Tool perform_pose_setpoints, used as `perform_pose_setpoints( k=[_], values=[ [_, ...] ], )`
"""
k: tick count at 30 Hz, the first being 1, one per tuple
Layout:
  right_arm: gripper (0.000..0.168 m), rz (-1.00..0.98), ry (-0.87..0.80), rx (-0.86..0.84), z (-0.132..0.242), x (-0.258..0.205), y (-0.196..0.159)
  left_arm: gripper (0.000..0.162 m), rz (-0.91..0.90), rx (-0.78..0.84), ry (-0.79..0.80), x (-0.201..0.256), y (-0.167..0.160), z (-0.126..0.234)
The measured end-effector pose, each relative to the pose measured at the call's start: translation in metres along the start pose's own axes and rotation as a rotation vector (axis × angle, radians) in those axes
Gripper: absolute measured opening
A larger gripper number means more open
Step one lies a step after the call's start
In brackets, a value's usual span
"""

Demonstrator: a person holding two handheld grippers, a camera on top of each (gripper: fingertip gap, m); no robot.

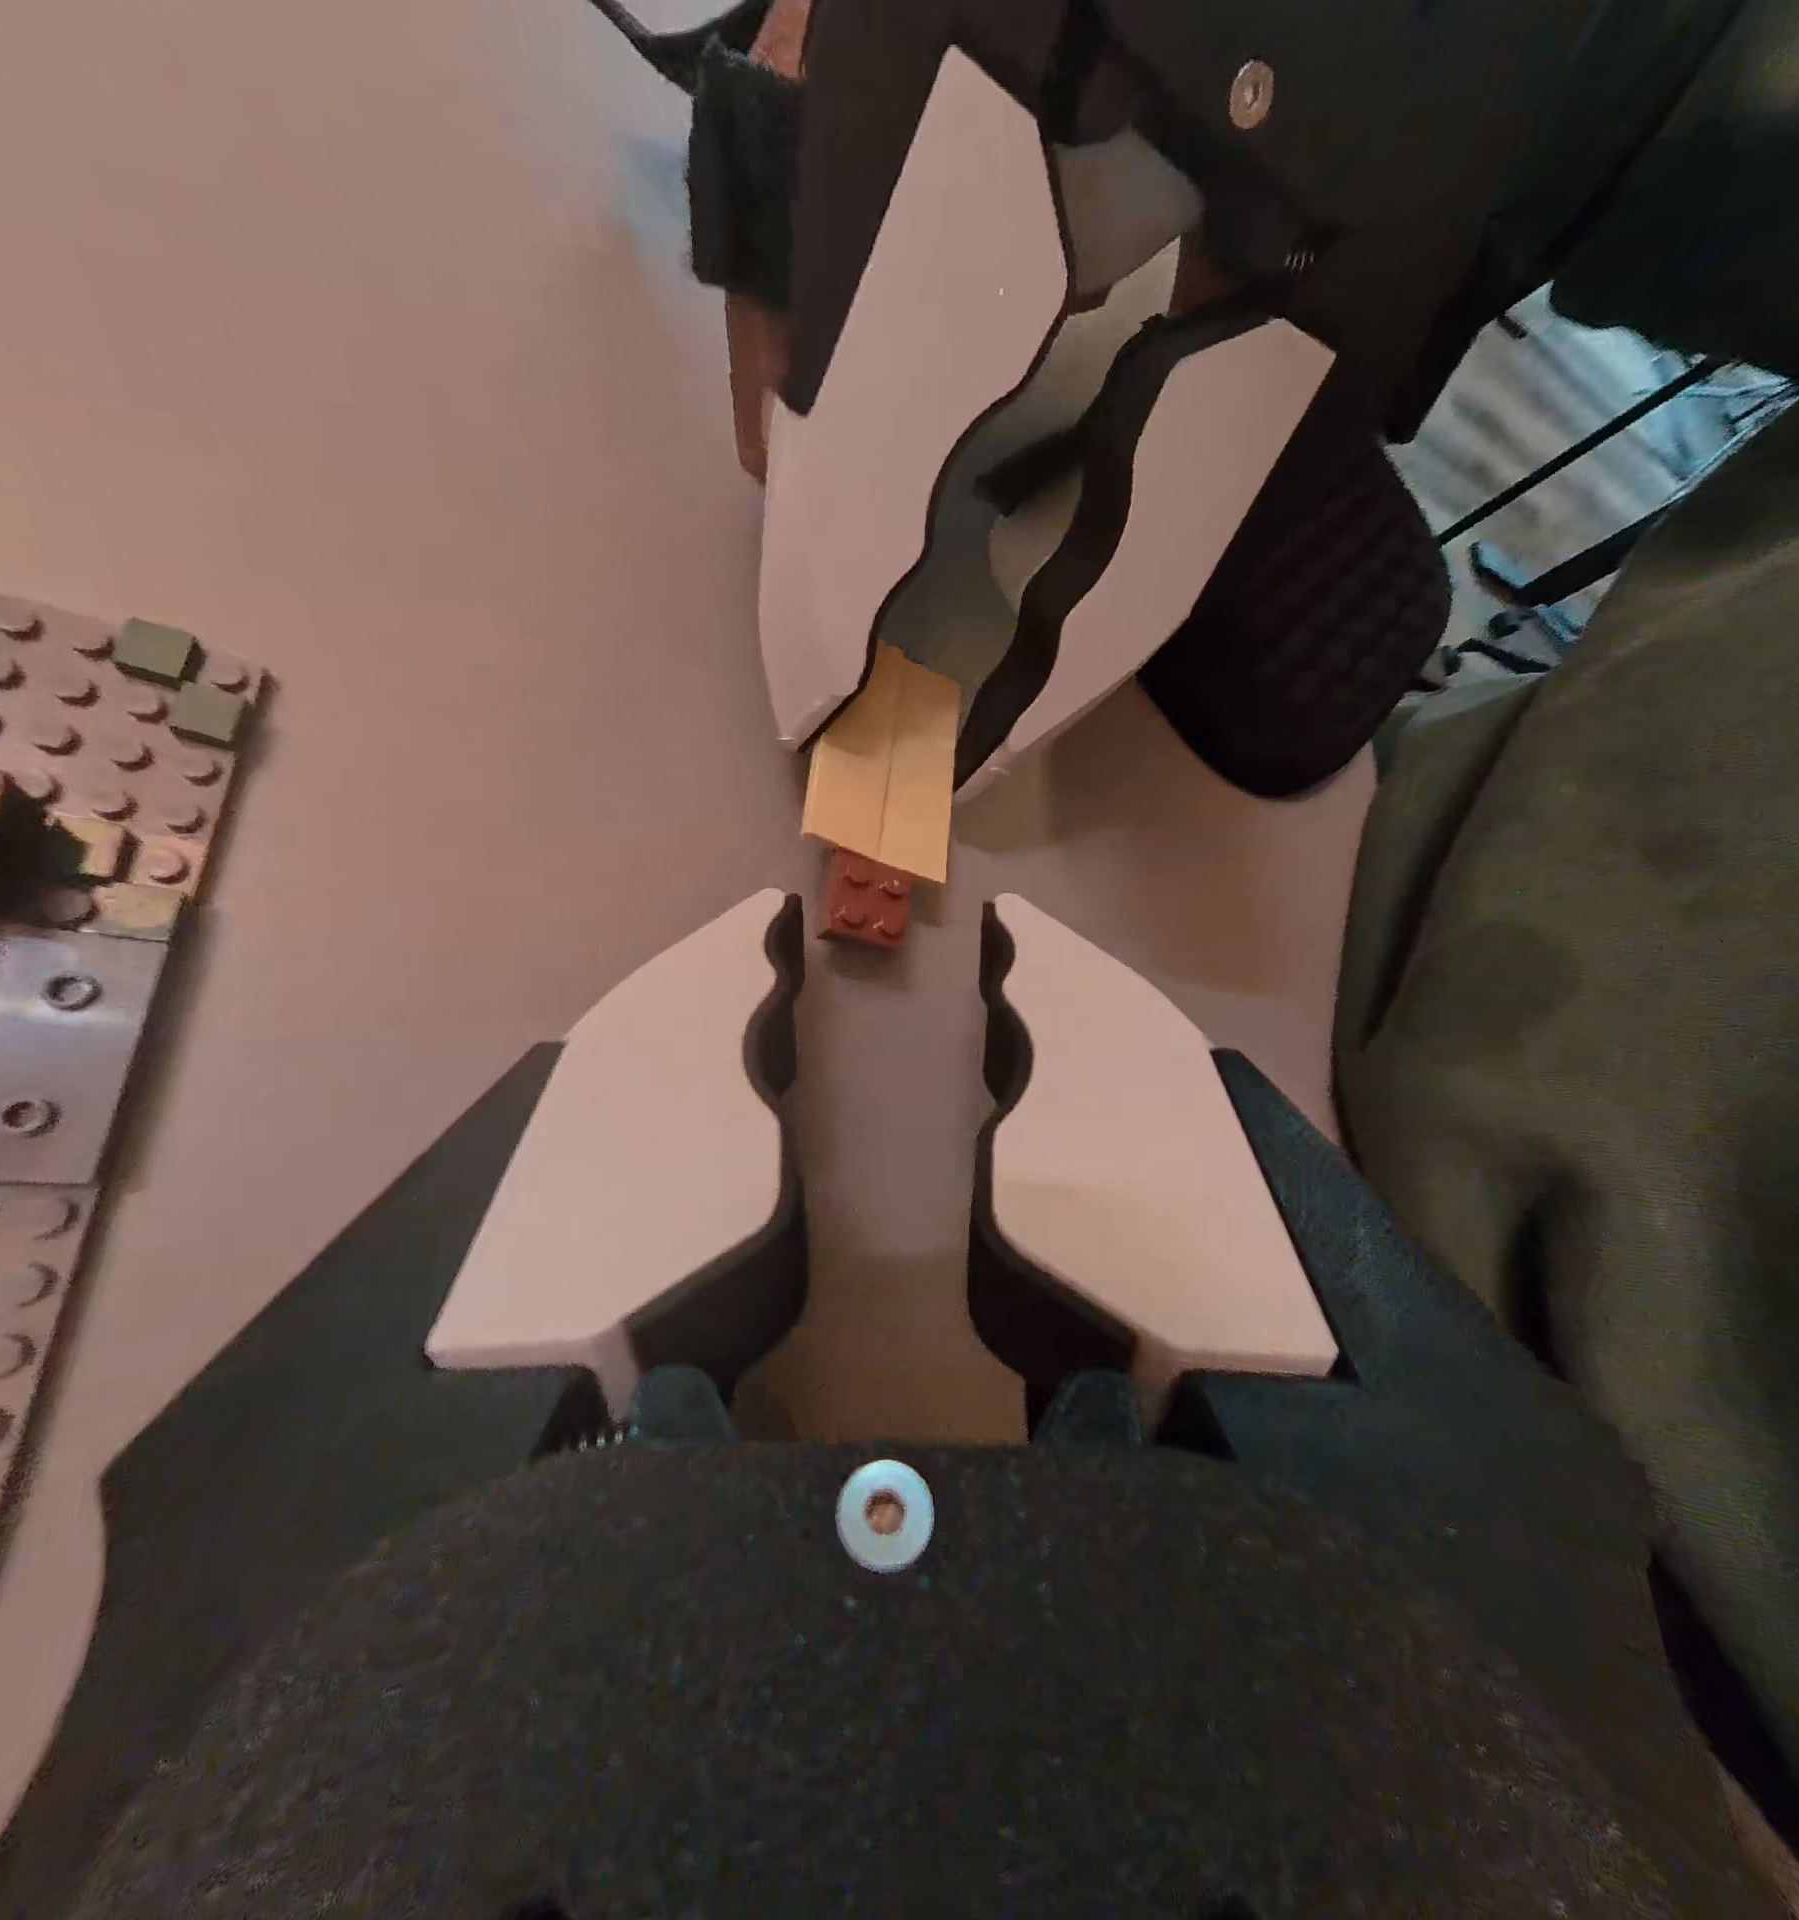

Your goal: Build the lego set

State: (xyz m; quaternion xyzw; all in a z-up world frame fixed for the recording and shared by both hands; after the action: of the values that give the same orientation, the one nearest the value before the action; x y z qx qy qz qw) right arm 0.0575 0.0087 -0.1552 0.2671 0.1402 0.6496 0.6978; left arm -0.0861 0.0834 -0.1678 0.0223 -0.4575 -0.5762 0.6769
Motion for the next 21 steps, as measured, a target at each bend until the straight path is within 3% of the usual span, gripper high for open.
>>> perform_pose_setpoints(
  k=[13,21],
  values=[
    [0.033,0.046,-0.019,0.033,0.015,-0.001,0.015,0.031,0.378,0.142,-0.262,-0.006,-0.002,0.001],
    [0.033,0.079,-0.047,0.031,0.022,0.001,0.024,0.017,0.486,0.181,-0.311,-0.006,-0.003,-0.004]
  ],
)
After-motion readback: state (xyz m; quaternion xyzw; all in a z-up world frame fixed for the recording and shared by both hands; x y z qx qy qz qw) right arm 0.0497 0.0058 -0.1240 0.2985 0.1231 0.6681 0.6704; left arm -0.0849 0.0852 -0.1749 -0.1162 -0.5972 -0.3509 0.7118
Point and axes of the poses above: each gripper's, where its closed fingertips meet, z back along the fingers, y out of its top, x = y × z across the jaws, the point moved 10 cm from there along z, back along the fingers, and after that the axes turned 12 degrees about z, right-handed, at the moved point
